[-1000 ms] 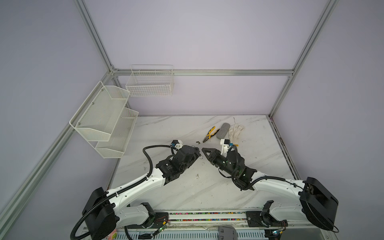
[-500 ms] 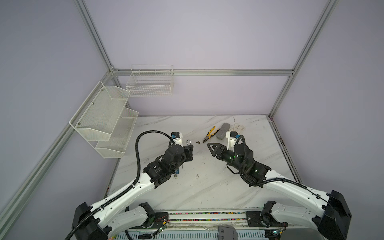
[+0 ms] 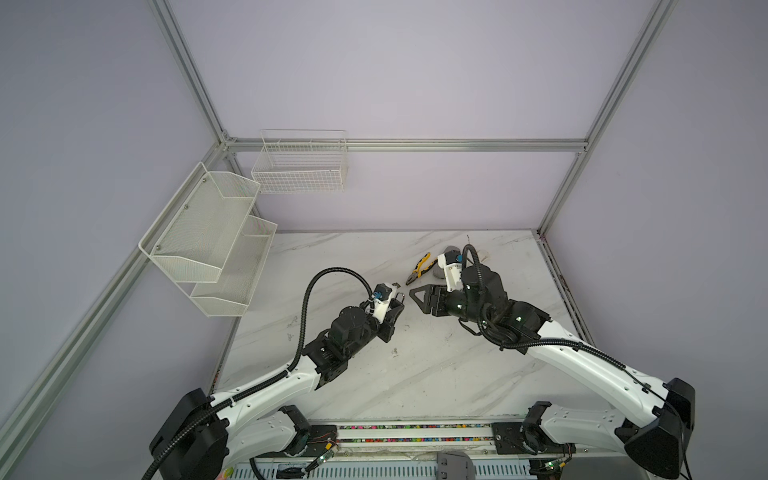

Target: Unlock with the key

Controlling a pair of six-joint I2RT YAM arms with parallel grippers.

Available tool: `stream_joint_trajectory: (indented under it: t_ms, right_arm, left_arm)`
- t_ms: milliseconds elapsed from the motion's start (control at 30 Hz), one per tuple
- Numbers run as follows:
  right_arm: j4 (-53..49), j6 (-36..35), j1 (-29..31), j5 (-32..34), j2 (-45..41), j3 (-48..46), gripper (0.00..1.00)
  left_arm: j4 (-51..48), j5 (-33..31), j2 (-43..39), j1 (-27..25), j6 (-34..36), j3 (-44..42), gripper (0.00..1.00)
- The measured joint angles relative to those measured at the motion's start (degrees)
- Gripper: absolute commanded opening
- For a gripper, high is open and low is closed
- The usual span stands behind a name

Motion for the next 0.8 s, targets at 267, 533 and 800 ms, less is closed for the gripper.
stream_joint_trajectory:
  t_ms: [267,533,800]
  right_arm:
    - [-8.85,-5.07,0.02,1.22,8.15,9.60,0.65]
    - [-13.20,-6.91,0.09,5.20,13.62,17.11,0.65]
    - [-17.90,-9.31,0.87,8.85,18.47,22.47,0.65]
  left_arm:
    - [7.89,0.37,0.96,-0.07,3.93,-1.18,0.00]
    - [9.77,0.09,1.42,-0.31,4.79,-1.18,0.00]
    - [9.79,-0.90,1.81,-0.31,5.22,-1.18,0.00]
